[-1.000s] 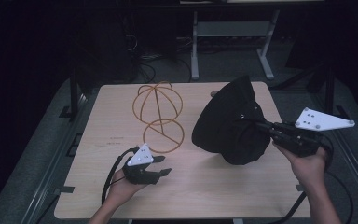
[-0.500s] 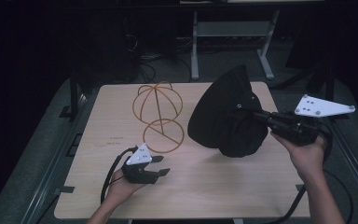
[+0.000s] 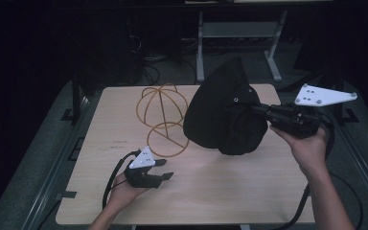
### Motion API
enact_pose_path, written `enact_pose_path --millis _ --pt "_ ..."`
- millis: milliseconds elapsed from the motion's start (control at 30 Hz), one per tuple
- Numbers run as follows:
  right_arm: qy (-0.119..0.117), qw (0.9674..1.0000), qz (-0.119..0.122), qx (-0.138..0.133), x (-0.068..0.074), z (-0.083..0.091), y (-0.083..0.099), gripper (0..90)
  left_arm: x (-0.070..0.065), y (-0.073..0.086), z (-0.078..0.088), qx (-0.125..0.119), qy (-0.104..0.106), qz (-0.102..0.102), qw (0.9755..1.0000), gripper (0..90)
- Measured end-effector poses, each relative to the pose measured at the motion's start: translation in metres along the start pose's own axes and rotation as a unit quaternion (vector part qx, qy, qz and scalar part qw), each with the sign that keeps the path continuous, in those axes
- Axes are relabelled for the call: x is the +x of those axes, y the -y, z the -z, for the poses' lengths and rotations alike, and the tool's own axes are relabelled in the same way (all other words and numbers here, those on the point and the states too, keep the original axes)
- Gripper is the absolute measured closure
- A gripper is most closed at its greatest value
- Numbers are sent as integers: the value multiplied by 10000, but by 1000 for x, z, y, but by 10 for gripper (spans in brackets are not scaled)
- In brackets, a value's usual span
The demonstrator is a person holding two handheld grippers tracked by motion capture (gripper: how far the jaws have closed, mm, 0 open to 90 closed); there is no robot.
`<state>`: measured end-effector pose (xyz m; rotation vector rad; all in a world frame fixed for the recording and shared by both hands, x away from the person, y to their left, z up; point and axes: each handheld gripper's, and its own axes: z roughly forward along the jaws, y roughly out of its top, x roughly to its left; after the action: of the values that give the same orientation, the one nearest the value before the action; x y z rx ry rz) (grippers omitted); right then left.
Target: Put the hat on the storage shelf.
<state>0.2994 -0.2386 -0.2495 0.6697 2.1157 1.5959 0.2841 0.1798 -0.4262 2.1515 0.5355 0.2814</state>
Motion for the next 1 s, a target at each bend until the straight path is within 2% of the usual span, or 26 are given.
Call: enact_pose_path --millis 233,533,633,733,767,1000 --pt "-98 9999 73 40 0 -13 -15 865 1 1 -1 15 -9 -2 10000 462" --pt "-240 9997 25 -11 -1 -29 -28 865 0 2 -1 19 -9 -27 10000 459" --pt "-276 9996 4 -14 -1 -36 -34 865 -2 3 -3 37 32 44 10000 458" --pt "-291 9996 -32 -10 -1 -40 -37 864 -3 4 -5 50 27 15 10000 458" --pt "-294 9996 -40 0 -1 -43 -39 865 -2 5 -5 138 39 -77 9999 458" --pt "-366 9993 -85 -19 -3 -52 -50 865 -3 6 -4 122 93 -111 9998 445"
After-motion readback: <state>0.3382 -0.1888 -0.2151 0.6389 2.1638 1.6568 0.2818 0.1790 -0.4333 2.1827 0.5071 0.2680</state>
